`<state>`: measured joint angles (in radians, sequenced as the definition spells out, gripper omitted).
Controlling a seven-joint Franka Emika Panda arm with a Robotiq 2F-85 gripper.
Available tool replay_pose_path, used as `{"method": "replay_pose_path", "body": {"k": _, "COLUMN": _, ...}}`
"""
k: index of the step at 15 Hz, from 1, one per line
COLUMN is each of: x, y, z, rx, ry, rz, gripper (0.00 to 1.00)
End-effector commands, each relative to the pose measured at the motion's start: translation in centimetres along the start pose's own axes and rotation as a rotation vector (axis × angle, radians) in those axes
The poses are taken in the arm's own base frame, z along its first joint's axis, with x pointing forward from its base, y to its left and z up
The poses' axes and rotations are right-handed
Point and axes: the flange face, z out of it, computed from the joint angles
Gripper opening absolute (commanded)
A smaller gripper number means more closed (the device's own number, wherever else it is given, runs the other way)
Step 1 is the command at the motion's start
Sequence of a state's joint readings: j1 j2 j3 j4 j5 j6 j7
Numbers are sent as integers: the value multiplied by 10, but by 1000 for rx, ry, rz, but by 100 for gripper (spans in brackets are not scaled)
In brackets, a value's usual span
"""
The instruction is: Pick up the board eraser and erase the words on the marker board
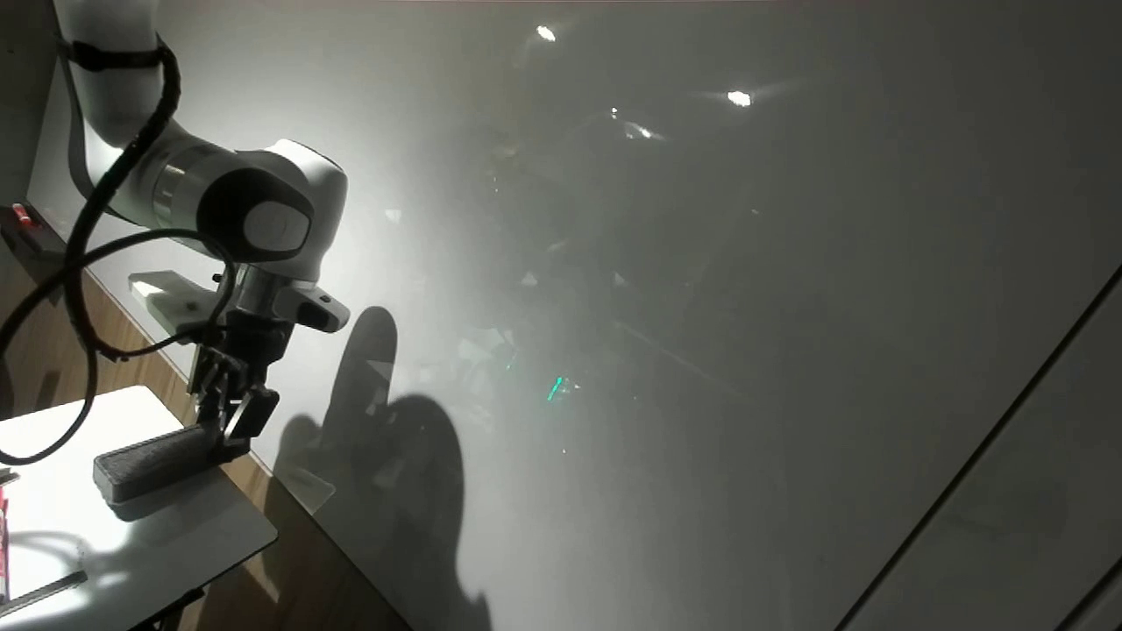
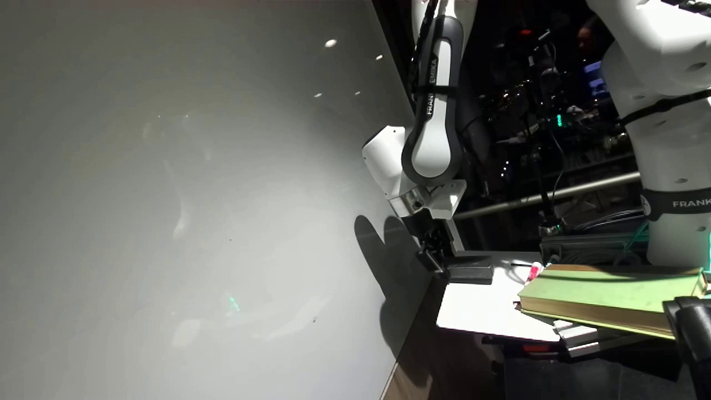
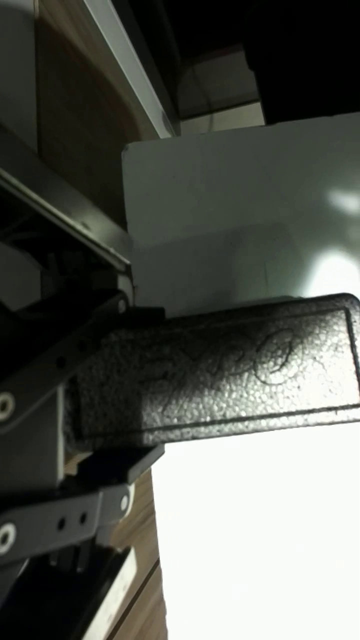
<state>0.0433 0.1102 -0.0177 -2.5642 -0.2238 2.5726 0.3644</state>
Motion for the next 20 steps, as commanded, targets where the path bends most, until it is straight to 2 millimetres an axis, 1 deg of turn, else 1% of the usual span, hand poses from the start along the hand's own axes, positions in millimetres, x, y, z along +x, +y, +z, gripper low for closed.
{"method": "replay_pose_path", "body": {"k": 1, "x": -2, "y": -4, "z": -1, "rx": 16, "ry": -8, "rz": 8, "gripper": 61}}
{"method": "replay_pose_path", "body": {"k": 2, "x": -2, "y": -4, "z": -2, "rx": 15, "ry": -7, "rz": 8, "gripper": 83}}
{"method": "replay_pose_path", "body": {"k": 4, "x": -2, "y": -5, "z": -3, "rx": 17, "ry": -1, "rz": 2, "gripper": 88}}
{"method": "replay_pose_path", "body": {"k": 5, "x": -2, "y": -5, "z": -3, "rx": 18, "ry": -1, "rz": 2, "gripper": 95}}
{"method": "replay_pose_path", "body": {"k": 6, "x": -3, "y": -5, "z": -3, "rx": 18, "ry": -1, "rz": 1, "gripper": 99}}
{"method": "replay_pose_path", "body": {"k": 8, "x": -3, "y": -5, "z": -5, "rx": 18, "ry": -1, "rz": -1, "gripper": 100}}
{"method": "replay_pose_path", "body": {"k": 10, "x": -5, "y": -5, "z": -14, "rx": 21, "ry": 10, "rz": -9, "gripper": 100}}
{"method": "replay_pose_path", "body": {"k": 12, "x": -6, "y": -8, "z": -36, "rx": 18, "ry": 35, "rz": -27, "gripper": 100}}
{"method": "replay_pose_path", "body": {"k": 14, "x": -9, "y": -12, "z": -63, "rx": 10, "ry": 47, "rz": -70, "gripper": 100}}
{"method": "replay_pose_path", "body": {"k": 16, "x": -17, "y": -16, "z": -95, "rx": 8, "ry": 39, "rz": -141, "gripper": 100}}
{"method": "replay_pose_path", "body": {"k": 17, "x": -21, "y": -17, "z": -112, "rx": 35, "ry": 34, "rz": -187, "gripper": 100}}
{"method": "replay_pose_path", "body": {"k": 20, "x": -28, "y": -9, "z": -163, "rx": 134, "ry": 21, "rz": -286, "gripper": 100}}
